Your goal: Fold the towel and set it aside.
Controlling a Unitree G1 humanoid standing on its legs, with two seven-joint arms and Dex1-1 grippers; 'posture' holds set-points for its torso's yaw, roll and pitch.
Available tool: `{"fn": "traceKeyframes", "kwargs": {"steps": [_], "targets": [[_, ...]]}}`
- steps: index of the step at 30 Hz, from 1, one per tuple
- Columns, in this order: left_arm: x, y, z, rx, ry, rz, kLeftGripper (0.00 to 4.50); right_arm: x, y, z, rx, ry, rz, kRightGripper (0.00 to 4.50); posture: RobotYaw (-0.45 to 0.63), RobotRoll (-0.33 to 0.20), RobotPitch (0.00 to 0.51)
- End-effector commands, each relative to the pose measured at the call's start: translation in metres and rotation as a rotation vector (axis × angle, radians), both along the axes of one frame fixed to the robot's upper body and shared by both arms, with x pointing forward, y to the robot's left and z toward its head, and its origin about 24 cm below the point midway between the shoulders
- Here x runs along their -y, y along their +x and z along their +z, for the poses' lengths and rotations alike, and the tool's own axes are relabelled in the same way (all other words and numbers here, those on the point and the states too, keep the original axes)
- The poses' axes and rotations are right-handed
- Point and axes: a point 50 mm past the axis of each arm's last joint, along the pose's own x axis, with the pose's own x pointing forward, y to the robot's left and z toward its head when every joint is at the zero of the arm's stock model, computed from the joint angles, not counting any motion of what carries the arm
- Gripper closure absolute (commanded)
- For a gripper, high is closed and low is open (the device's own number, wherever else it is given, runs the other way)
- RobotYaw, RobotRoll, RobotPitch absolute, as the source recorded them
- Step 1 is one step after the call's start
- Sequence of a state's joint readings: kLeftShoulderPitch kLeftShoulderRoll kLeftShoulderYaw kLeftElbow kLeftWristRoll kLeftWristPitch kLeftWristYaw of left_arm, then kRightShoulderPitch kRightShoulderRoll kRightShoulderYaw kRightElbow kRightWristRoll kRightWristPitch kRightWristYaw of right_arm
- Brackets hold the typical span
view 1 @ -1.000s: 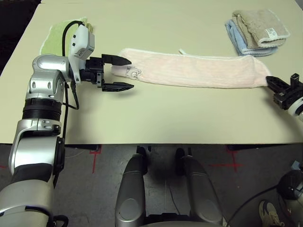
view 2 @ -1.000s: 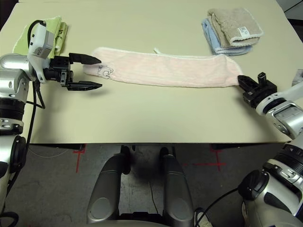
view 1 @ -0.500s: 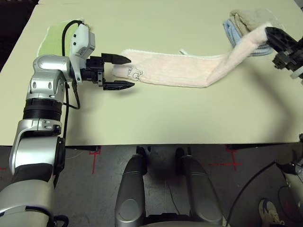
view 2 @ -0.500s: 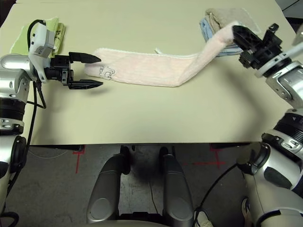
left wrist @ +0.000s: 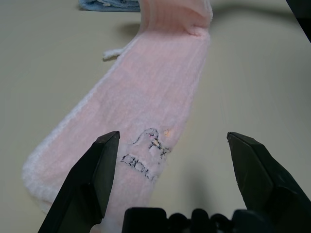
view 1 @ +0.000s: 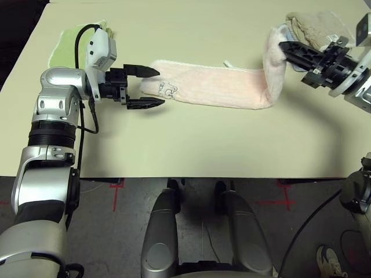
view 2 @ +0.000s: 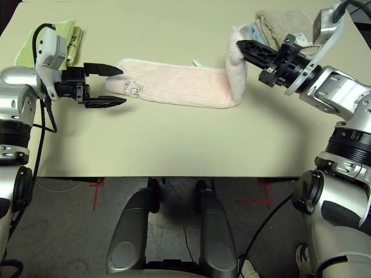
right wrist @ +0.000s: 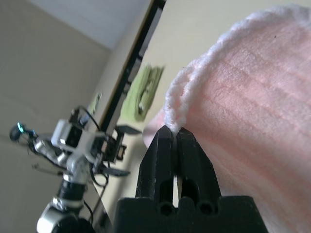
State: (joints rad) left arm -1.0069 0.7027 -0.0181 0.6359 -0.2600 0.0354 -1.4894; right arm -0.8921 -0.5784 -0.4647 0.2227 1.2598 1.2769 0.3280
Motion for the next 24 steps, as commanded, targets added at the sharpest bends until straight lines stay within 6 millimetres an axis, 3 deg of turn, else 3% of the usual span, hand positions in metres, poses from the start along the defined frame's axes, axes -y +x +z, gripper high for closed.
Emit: {"fn": "traceKeyframes", "kwargs": {"steps": [1, 24], "targets": [[0.0, -0.001, -0.004, -0.004, 0.01, -0.004, 0.0, -0.009, -0.003, -0.011, -0.024, -0.09, 0.02, 4.44, 0.07, 0.0, 0.312], [0.001, -0.001, -0.004, -0.002, 0.014, -0.003, 0.0, -0.06, 0.018, -0.047, -0.115, -0.257, 0.036, 4.44, 0.08, 0.0, 0.322]]}}
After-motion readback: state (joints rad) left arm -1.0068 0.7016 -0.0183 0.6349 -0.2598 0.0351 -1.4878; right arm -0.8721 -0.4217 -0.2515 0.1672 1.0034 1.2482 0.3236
